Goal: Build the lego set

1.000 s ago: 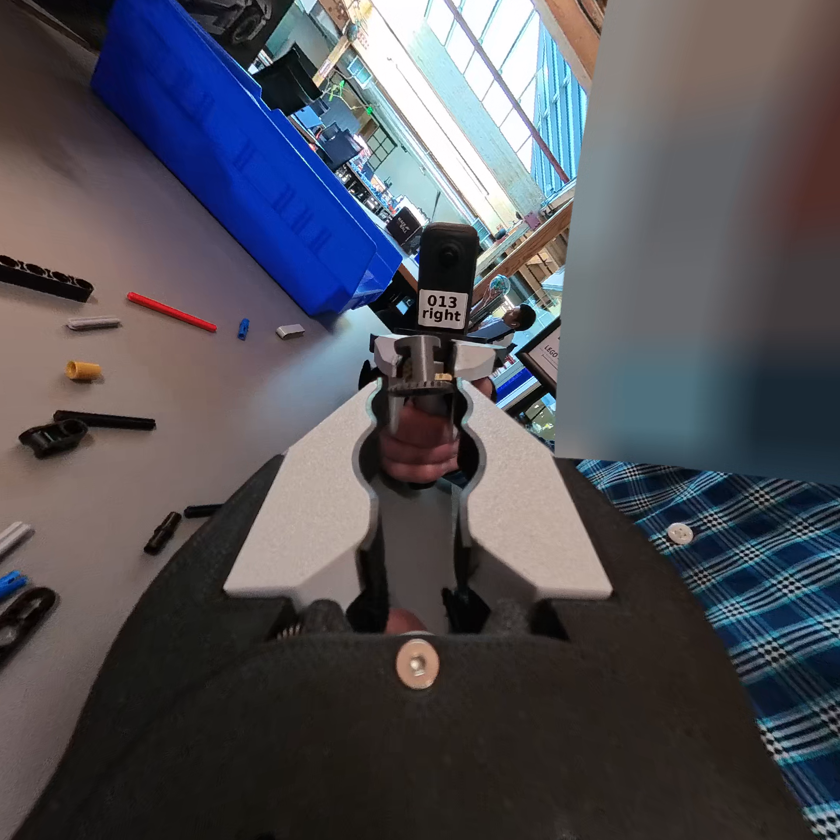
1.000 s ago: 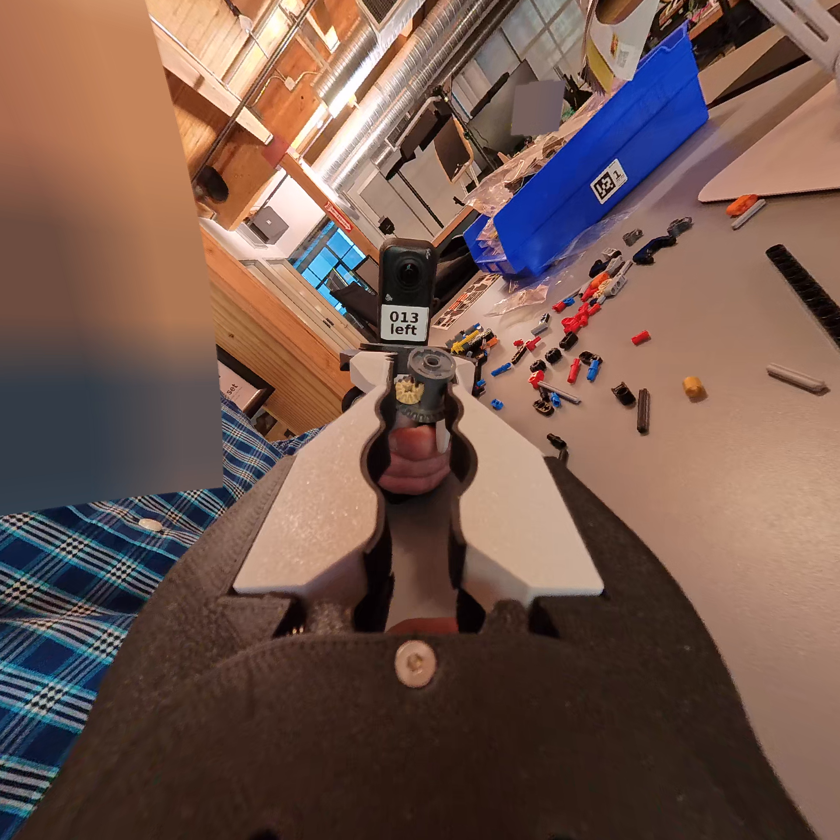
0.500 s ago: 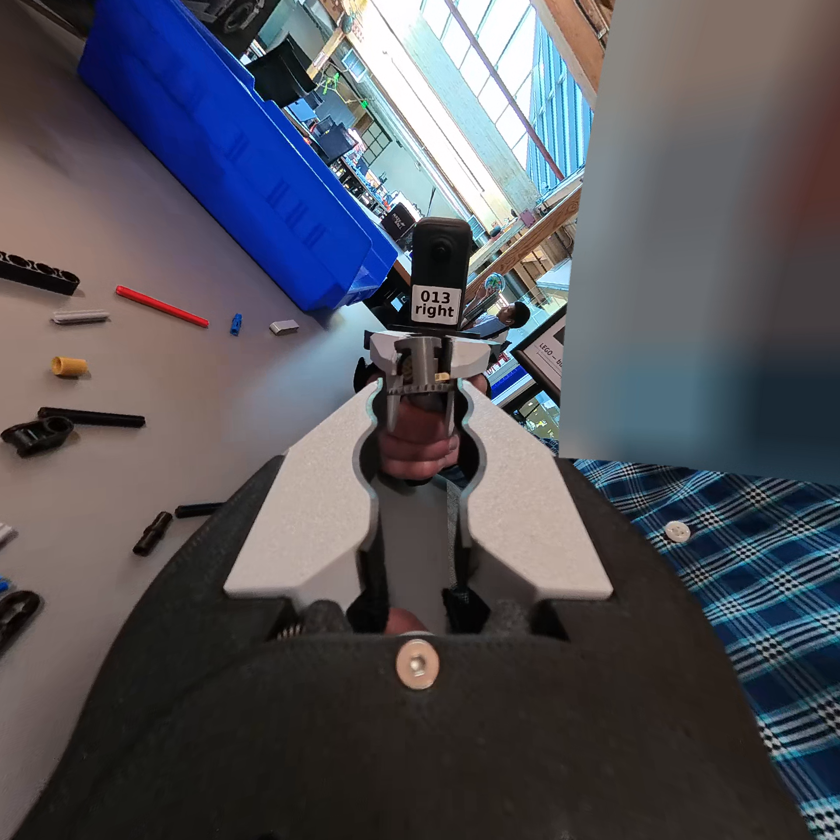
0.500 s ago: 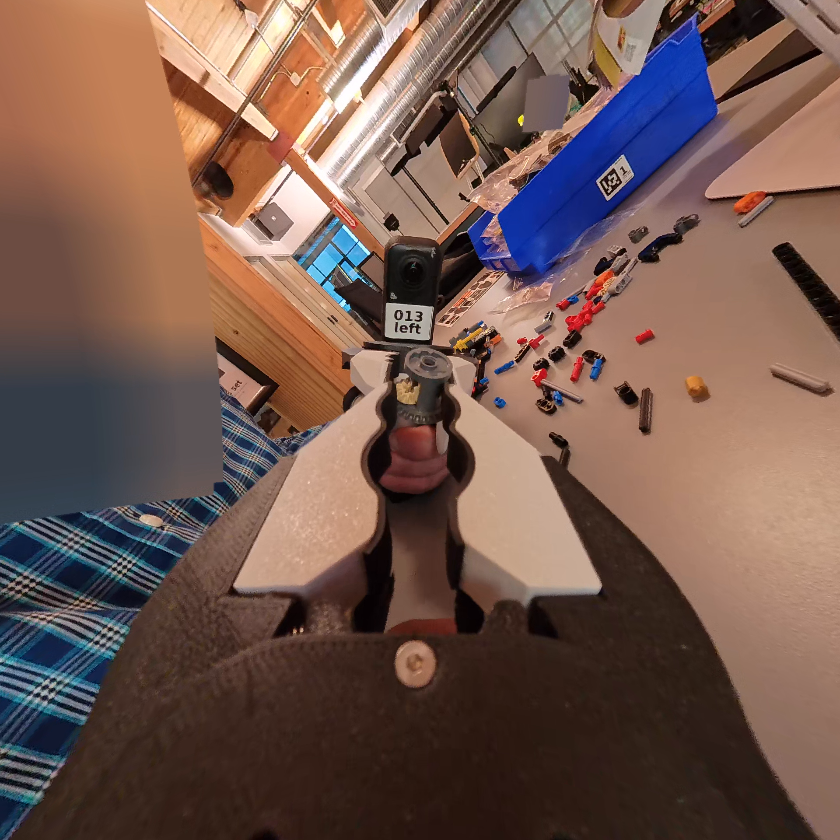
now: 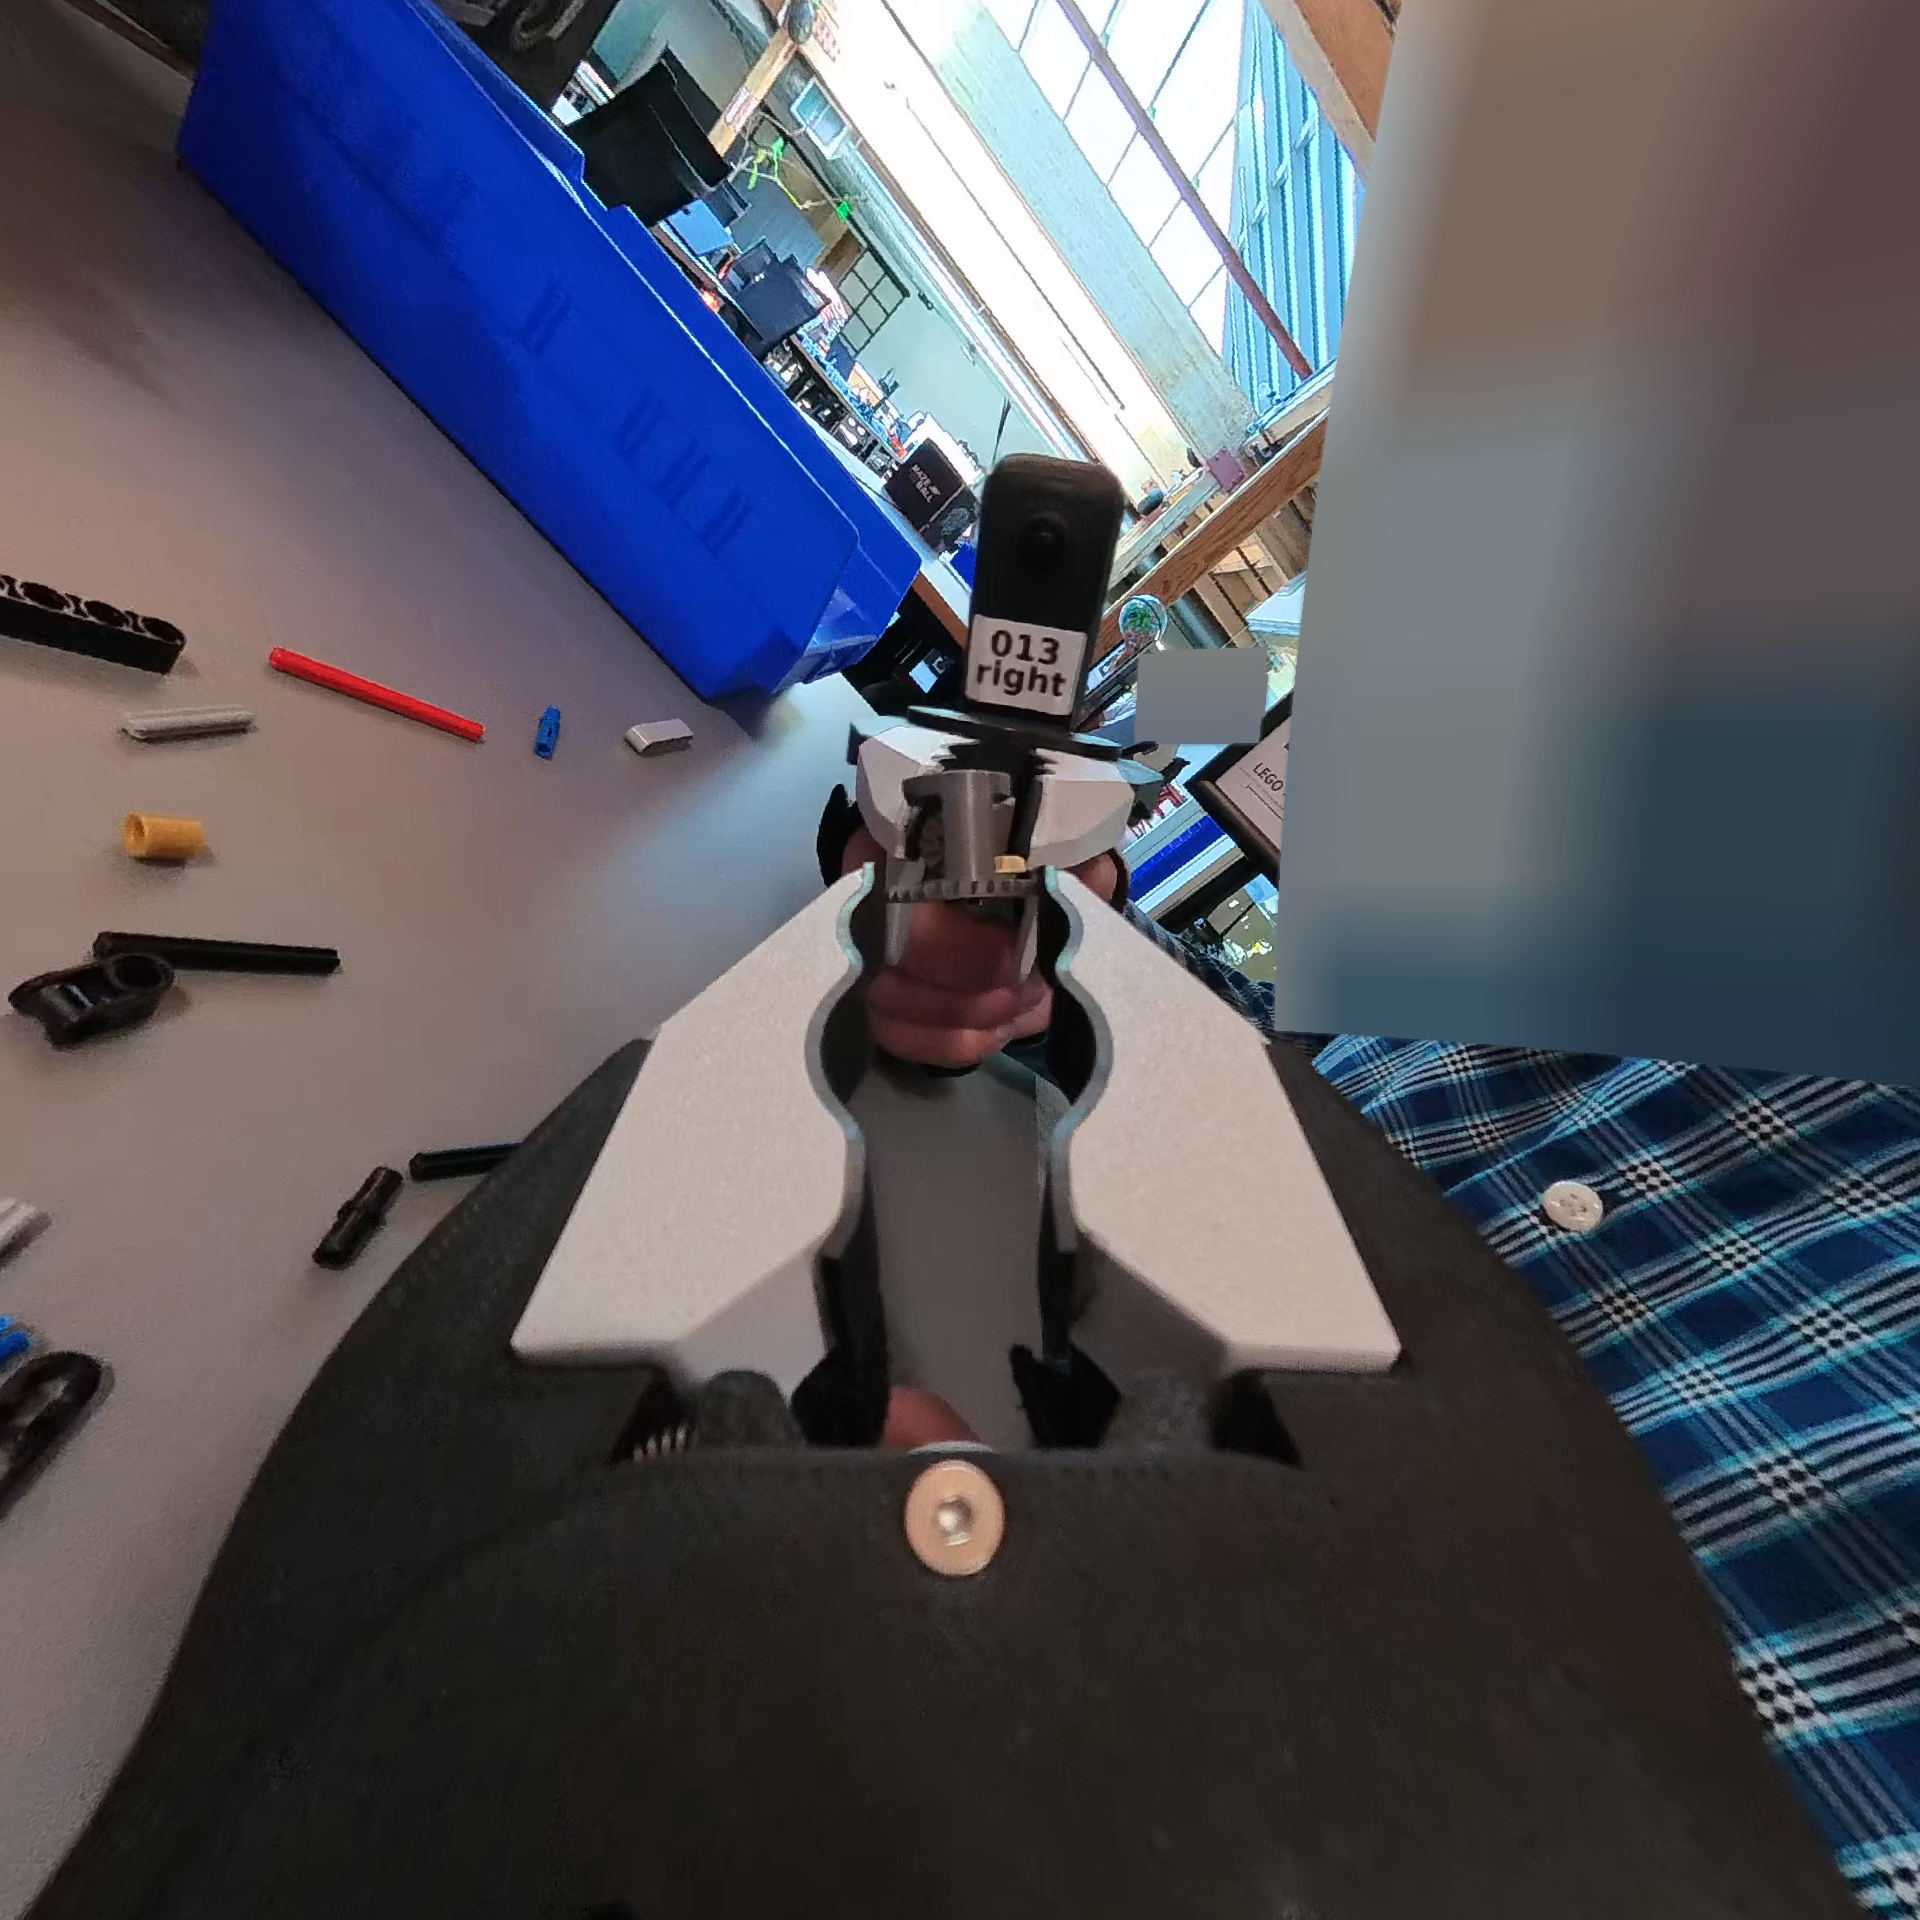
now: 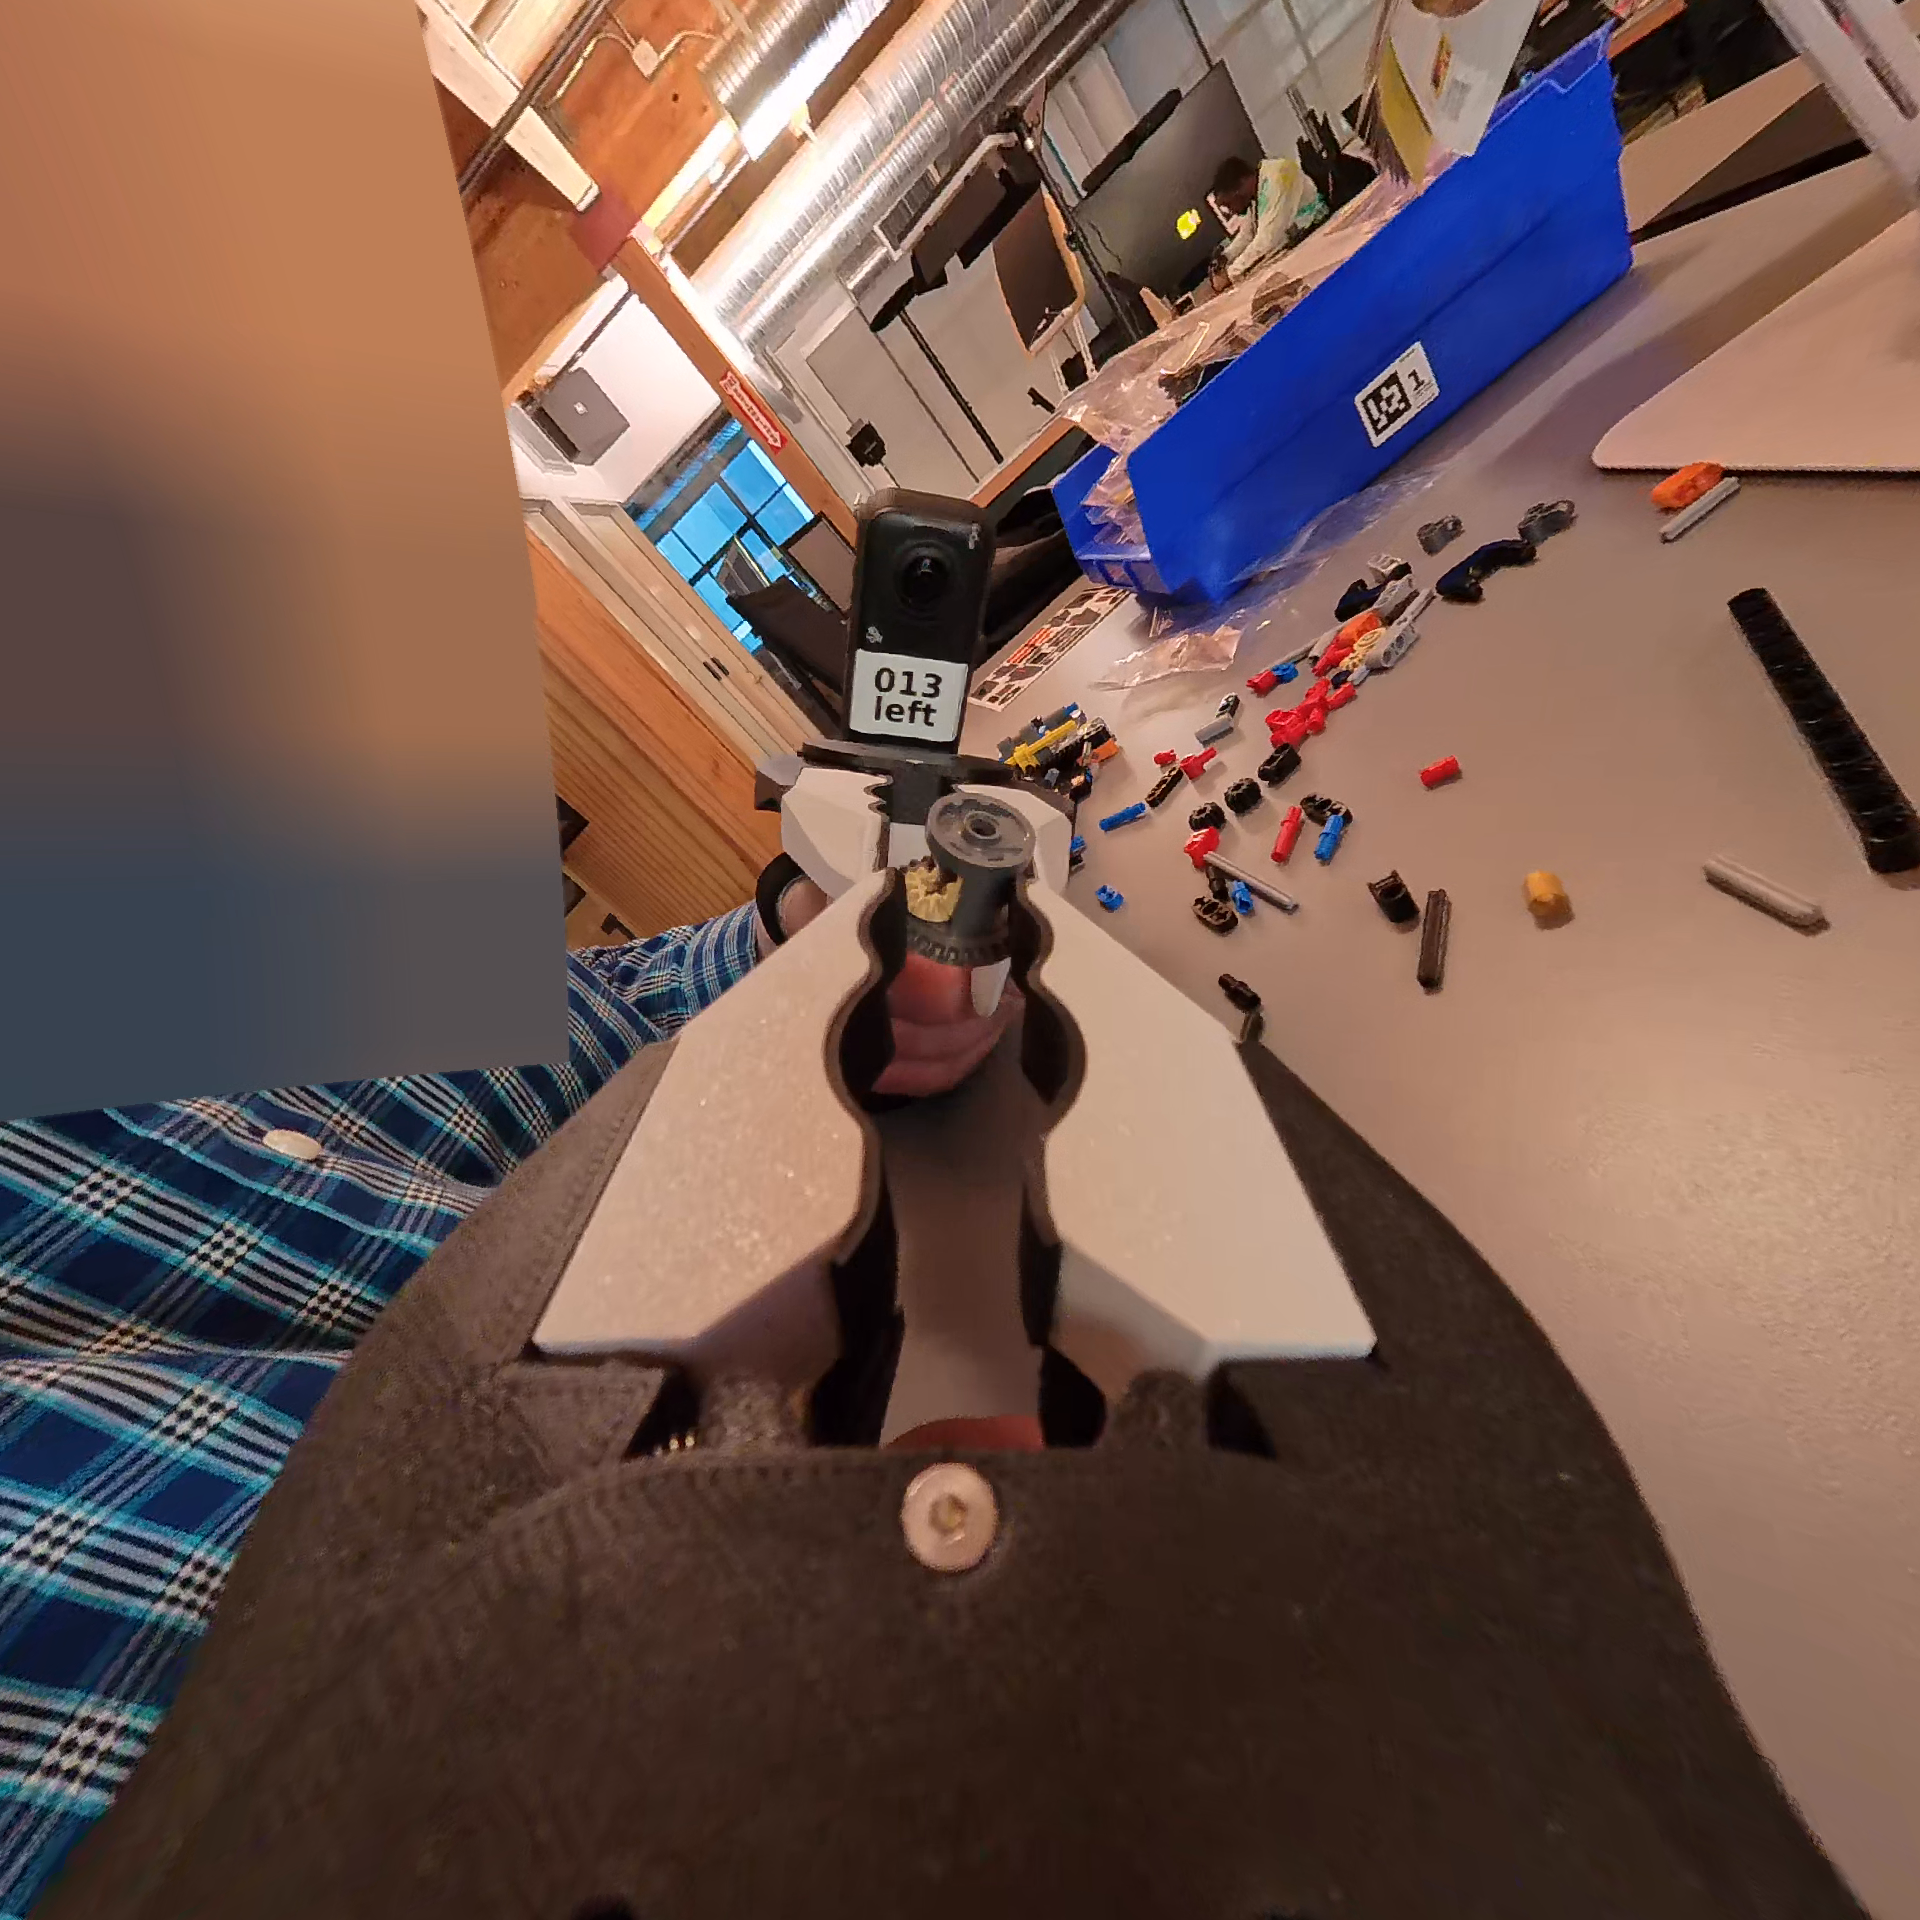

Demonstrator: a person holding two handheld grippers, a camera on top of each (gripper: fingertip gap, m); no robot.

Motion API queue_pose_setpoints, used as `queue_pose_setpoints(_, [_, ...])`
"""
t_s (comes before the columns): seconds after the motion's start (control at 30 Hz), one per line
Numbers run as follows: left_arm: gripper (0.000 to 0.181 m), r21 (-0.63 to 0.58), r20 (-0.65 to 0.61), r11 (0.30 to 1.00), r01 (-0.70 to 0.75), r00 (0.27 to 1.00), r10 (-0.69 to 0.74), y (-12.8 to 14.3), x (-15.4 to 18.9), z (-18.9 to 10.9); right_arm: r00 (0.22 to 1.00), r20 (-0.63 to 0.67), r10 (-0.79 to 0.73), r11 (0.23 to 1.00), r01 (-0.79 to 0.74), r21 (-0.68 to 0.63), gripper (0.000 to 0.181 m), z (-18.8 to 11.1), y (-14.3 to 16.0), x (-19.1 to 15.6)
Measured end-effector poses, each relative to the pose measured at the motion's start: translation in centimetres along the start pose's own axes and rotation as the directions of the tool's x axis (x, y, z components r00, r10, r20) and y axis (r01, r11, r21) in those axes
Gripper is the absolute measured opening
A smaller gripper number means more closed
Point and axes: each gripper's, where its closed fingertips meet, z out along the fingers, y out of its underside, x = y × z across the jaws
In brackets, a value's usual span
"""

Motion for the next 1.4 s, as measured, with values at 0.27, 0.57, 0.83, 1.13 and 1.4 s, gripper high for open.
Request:
queue_pose_setpoints(0.27, [0.025, -0.016, 0.042, 0.999, -0.034, 0.999, 0.034, 0.16, -0.42, 0.04, 0.999, -0.037, -0.004, 1.0, 0.004, -0.009, 0.018, -0.05, 0.2, 0.36])
queue_pose_setpoints(0.57, [0.026, -0.014, 0.076, 0.998, -0.057, 0.995, 0.058, 0.19, -0.71, 0.05, 0.996, -0.088, 0.014, 1.0, -0.013, 0.006, 0.018, -0.04, 0.29, 0.68])
queue_pose_setpoints(0.83, [0.026, -0.02, 0.06, 0.998, -0.054, 0.997, 0.055, 0.19, -0.57, 0.08, 0.995, -0.093, -0.019, 1.0, 0.019, 0.007, 0.018, -0.05, 0.2, 0.63])
queue_pose_setpoints(1.13, [0.026, -0.015, 0.086, 0.998, -0.066, 0.994, 0.067, 0.16, -0.77, 0.11, 0.992, -0.128, -0.009, 1.0, 0.012, 0.019, 0.017, -0.05, 0.25, 0.81])
queue_pose_setpoints(1.4, [0.026, -0.015, 0.102, 0.997, -0.077, 0.992, 0.078, 0.17, -0.89, 0.16, 0.99, -0.144, 0.013, 0.999, -0.008, 0.037, 0.017, -0.09, 0.3, 1.0])
